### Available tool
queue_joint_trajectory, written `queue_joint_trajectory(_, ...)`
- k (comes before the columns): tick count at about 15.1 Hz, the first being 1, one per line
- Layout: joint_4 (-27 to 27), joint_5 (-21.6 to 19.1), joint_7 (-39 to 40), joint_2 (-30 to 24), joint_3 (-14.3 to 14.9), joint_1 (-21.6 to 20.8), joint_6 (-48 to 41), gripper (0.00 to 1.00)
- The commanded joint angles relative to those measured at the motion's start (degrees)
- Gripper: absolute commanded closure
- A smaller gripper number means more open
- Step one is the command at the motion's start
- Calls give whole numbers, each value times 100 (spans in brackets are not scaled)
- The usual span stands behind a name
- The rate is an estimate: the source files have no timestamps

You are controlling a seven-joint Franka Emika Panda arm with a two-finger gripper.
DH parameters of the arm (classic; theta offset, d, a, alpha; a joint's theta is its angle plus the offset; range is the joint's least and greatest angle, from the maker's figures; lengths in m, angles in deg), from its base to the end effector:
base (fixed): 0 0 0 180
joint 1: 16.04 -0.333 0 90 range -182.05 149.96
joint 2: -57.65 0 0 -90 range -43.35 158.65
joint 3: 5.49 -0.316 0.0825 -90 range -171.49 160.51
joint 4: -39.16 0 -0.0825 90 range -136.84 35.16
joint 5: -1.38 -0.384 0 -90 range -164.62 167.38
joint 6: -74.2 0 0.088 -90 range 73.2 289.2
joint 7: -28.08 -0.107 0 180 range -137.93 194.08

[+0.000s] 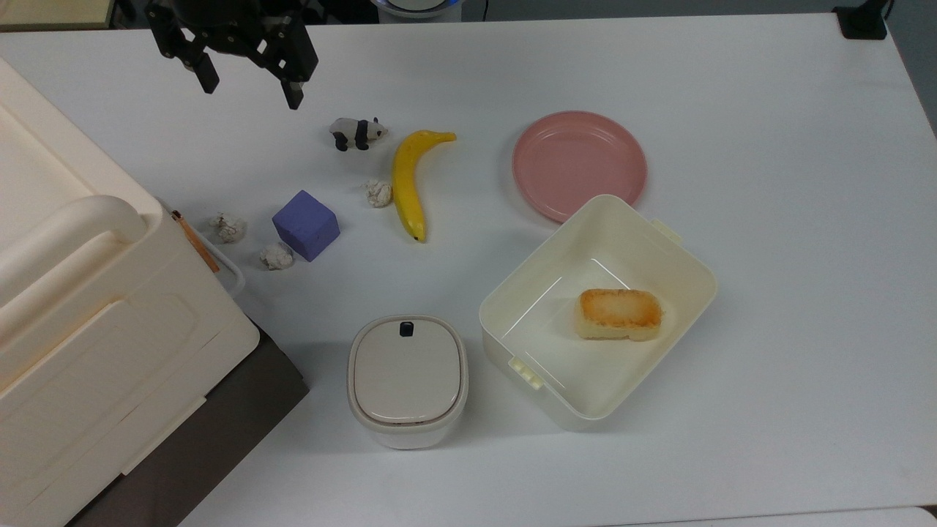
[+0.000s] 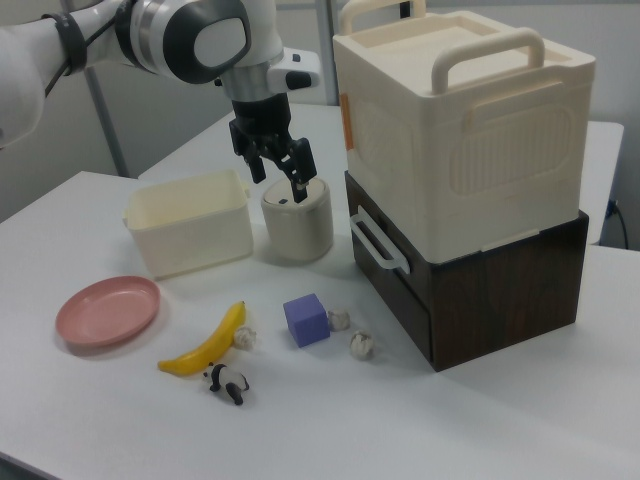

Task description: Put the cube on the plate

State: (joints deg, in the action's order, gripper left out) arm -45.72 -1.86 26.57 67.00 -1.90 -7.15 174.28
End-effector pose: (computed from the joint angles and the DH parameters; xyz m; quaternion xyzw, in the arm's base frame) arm 0.6073 -0.1260 0.5881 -0.9906 0.1244 -0.0531 0.0180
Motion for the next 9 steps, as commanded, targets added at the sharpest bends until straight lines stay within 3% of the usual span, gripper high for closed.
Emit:
queue_joint_trajectory(1,144,-18,-122,-361,63,241,-1302,0)
queue_joint_trajectory(4,454,77,-70,-408,-16,262,-1946,0)
queue_joint_trajectory(6,446,376,-70,-417,-42,-44,-1984,0)
queue_joint_trajectory(9,428,385,-52,-329,-51,-98,-1713,0)
